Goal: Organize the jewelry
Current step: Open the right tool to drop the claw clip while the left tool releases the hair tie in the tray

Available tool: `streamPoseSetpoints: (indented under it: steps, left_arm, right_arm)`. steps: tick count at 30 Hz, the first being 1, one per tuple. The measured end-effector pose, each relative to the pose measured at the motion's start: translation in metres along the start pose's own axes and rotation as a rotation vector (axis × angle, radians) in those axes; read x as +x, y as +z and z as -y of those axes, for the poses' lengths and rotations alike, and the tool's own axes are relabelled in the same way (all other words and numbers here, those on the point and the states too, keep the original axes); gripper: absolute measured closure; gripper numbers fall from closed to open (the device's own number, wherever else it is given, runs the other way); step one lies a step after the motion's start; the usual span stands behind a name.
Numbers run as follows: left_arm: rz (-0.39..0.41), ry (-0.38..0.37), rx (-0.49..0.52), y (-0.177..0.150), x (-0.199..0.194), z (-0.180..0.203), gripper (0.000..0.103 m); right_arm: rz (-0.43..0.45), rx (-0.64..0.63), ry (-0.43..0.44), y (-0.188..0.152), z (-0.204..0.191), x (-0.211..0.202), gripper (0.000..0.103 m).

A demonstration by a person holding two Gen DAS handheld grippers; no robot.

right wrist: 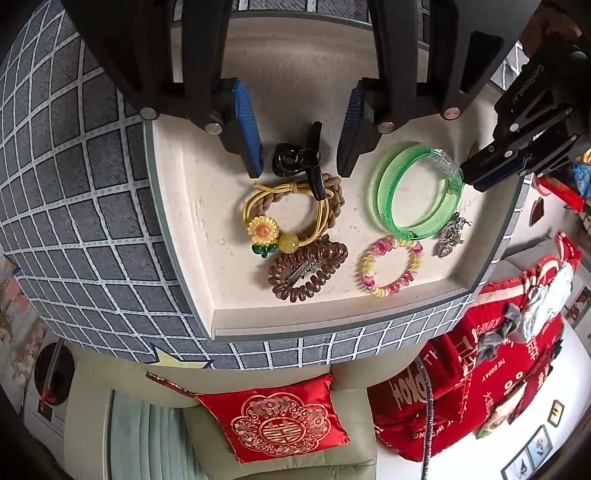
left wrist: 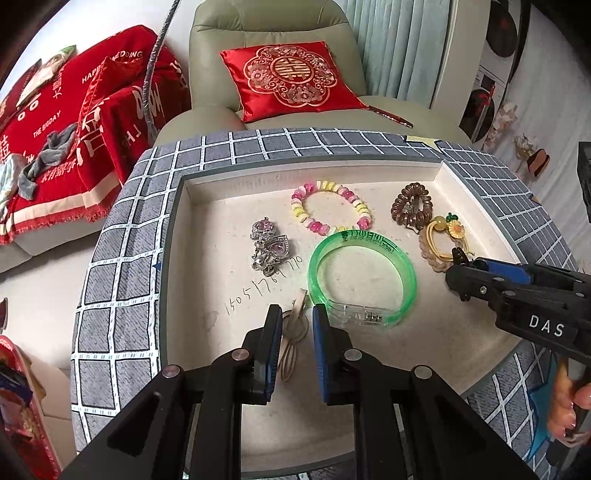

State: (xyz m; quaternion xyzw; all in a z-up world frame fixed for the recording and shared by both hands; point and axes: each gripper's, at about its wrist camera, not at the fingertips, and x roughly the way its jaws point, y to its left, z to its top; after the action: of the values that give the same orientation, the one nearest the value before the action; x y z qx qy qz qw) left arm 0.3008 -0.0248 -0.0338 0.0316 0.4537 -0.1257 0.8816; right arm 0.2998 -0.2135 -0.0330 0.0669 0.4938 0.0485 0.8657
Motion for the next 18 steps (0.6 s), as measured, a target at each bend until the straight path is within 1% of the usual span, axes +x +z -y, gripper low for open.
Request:
streamPoseSetpoints:
  steps: [1,2,3,5,10,18]
  left_arm:
    - [0.001,0.001,0.002,0.0,-0.001,0.001,0.071]
    - [0.002,0.002,0.002,0.0,-0.001,0.001,0.071]
    - [0.004,0.005,0.0,0.0,-0.002,0.001,0.071]
    - [0.013,0.01,-0.002,0.001,-0.004,0.001,0.071]
    - [0.023,0.037,0.009,0.001,-0.006,0.004,0.071]
    - [0.035,0.049,0.019,0.003,-0.01,0.005,0.071]
  right_arm:
    - [0.0,0.007,0.005,0.0,0.001,0.0,0.057]
    - [0.0,0.013,0.011,0.0,0.002,-0.001,0.053]
    - [0.002,0.02,0.019,0.0,0.003,-0.002,0.046]
    - [0.011,0.034,0.035,0.001,0.005,-0.005,0.043]
    - [0.025,0.061,0.063,0.002,0.008,-0.013,0.043]
    - [0.04,0.058,0.064,0.004,0.007,-0.024,0.043]
